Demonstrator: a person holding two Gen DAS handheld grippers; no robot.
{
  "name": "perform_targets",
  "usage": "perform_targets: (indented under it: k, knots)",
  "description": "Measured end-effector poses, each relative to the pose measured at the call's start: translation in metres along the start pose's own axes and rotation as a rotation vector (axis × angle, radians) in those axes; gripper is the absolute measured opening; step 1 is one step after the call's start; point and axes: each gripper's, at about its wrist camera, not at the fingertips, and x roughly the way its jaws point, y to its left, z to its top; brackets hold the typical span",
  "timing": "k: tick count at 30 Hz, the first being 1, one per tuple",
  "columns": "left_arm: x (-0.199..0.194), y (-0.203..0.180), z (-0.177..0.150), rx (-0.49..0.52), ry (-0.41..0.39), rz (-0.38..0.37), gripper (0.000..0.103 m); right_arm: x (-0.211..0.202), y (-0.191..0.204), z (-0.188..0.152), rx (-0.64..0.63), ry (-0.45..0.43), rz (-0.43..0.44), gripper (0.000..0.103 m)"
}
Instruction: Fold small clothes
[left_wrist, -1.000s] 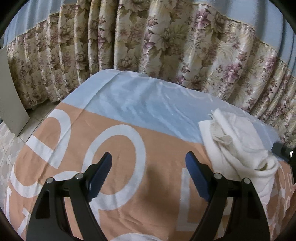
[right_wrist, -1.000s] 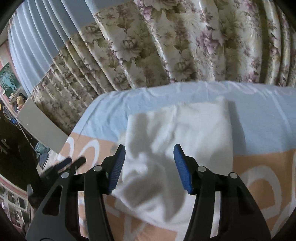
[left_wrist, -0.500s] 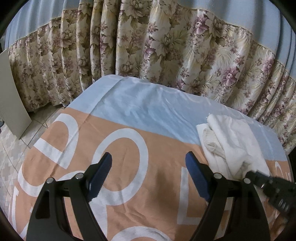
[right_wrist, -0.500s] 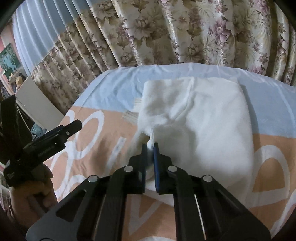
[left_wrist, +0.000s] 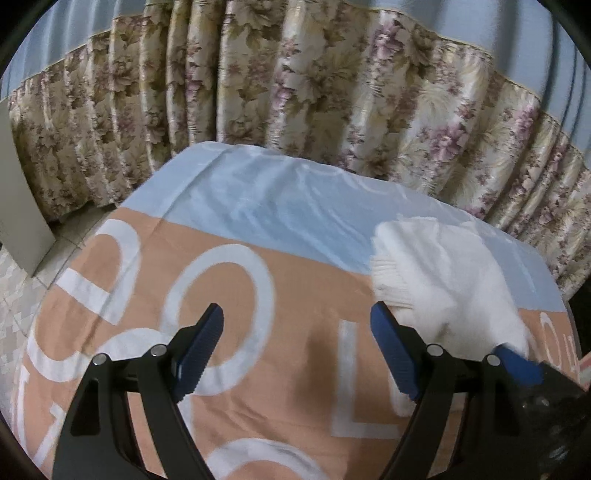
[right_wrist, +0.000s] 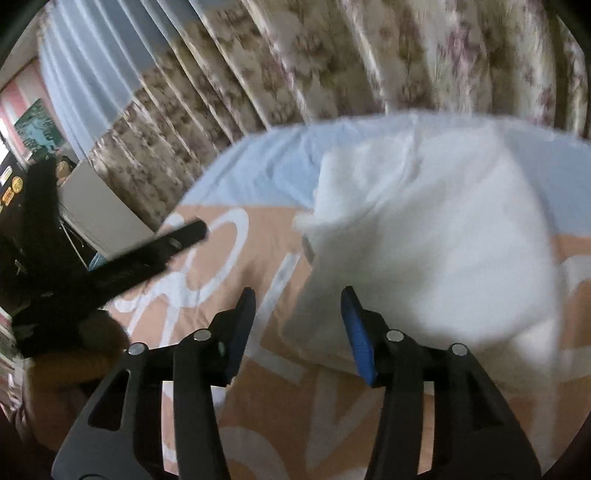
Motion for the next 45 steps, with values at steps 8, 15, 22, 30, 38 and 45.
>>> perform_targets:
  k: [8,15,22,30,38,45]
  knots:
    - [0.008,-0.074,-0.021,0.093,0.043,-0.104,0.082,-0.056,-0.066,-0.005,0.087,-0.069,-0.154,0.063]
    - [0.032,-0.096,-0.06,0.197,0.123,-0.12,0.017,-0.064,-0.093,-0.018,0.117,-0.052,-0.182,0.065]
    - [0.04,-0.068,-0.071,0.103,0.125,-0.069,0.052,-0.029,-0.107,-0.039,0.09,0.051,-0.249,0.065]
    - [0.001,-0.064,-0.051,0.118,0.021,-0.107,0.063,-0.052,-0.115,-0.036,0.083,0.012,-0.231,0.068]
    - [0.004,-0.1,0.014,0.129,-0.038,-0.136,0.079,-0.063,-0.125,0.016,0.052,-0.077,-0.253,0.078]
    - [0.066,-0.114,0.012,0.168,0.059,-0.071,0.079,-0.03,-0.127,0.037,0.037,-0.056,-0.243,0.078]
